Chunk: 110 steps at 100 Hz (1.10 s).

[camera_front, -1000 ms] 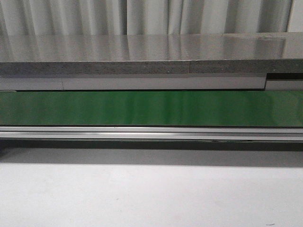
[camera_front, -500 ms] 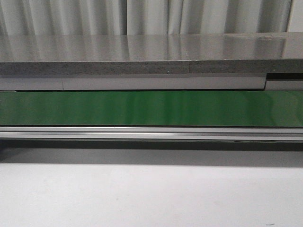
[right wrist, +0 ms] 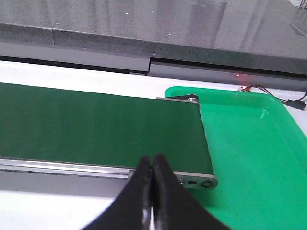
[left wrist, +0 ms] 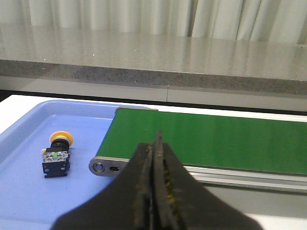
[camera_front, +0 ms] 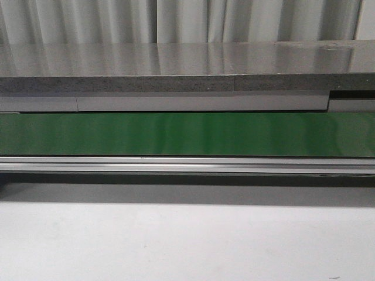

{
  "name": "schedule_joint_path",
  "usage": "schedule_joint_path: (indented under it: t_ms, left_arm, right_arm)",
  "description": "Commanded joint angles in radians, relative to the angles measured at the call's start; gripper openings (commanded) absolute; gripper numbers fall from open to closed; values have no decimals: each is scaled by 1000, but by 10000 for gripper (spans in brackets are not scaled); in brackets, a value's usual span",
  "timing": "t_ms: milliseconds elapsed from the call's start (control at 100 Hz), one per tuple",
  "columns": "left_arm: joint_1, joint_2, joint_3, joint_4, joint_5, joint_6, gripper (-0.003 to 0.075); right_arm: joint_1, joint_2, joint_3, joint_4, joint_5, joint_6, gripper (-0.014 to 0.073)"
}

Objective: Move button from right to left

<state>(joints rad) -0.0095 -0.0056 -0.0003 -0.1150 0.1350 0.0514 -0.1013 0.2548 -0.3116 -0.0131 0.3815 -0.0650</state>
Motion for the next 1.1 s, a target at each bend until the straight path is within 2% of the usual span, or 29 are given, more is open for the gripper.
schedule_joint_path:
  t_ms: [0,730,850,980,1090]
  left_arm:
    - [4,-31,44,-1,-76,-13,-20]
    - [4,-31,44,-1,-76,-13,-20]
    - [4,-31,44,-1,-76,-13,-20]
    - [4,-31,44,-1,-76,-13,-20]
    - [4,-31,44,-1,-76,-13,-20]
  right_arm:
    - [3,3,-27,-4,-81,-2,-60]
    - [2,3,-26,-4,-93,-2,-60]
    - [9,-18,23,13,-221,7,-60]
    - [36,-76,136,3,-454,116,-60]
    - [69,-127,203,-76,-493,223,-60]
